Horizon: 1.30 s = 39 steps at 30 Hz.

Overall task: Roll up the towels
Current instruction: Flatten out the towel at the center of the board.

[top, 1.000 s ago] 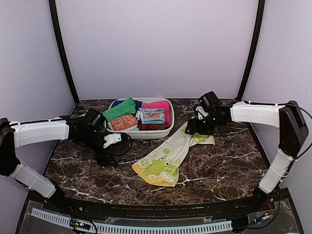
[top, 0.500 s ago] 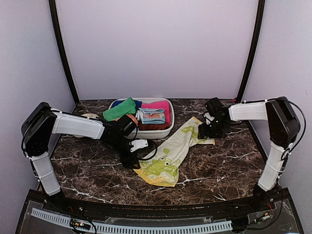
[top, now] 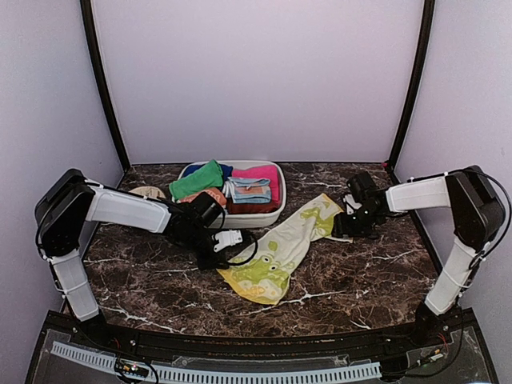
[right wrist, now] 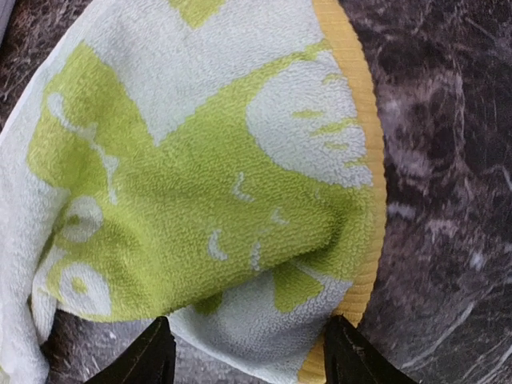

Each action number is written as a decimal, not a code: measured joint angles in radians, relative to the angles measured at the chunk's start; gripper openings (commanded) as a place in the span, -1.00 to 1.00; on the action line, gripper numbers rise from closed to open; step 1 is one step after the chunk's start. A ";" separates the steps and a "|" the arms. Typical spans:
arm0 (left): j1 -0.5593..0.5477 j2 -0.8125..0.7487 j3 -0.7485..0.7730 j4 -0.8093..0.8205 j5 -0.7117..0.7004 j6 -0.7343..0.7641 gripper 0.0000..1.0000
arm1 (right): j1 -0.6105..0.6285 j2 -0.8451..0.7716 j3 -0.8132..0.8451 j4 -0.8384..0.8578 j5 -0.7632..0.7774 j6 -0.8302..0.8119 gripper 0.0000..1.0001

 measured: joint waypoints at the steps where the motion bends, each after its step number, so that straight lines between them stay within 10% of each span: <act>1: 0.000 -0.005 -0.006 0.006 -0.002 0.002 -1.00 | 0.002 -0.016 -0.016 -0.002 -0.003 0.003 0.26; 12: 0.028 -0.148 -0.123 -0.079 -0.129 0.132 -1.00 | -0.003 -0.187 0.046 -0.221 -0.006 -0.016 0.50; 23: 0.128 -0.257 -0.130 -0.166 -0.274 0.270 -1.00 | -0.036 0.253 0.497 -0.200 -0.111 -0.165 0.29; 39: 0.129 -0.220 -0.091 -0.175 -0.322 0.303 -1.00 | -0.014 0.402 0.574 -0.162 -0.200 -0.271 0.04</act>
